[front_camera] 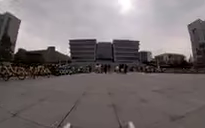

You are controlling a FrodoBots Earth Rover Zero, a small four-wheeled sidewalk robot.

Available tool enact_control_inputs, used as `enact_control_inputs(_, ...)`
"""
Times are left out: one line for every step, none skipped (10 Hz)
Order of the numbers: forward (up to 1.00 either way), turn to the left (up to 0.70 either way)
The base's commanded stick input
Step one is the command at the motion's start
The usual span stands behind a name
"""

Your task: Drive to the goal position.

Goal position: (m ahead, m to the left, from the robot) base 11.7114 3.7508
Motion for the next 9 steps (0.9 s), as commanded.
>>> enact_control_inputs(0.7,0.0)
enact_control_inputs(0.7,0.0)
enact_control_inputs(0.7,0.0)
enact_control_inputs(0.7,0.0)
enact_control_inputs(0.7,0.0)
enact_control_inputs(0.7,0.0)
enact_control_inputs(0.7,0.0)
enact_control_inputs(0.7,0.0)
enact_control_inputs(0.7,0.0)
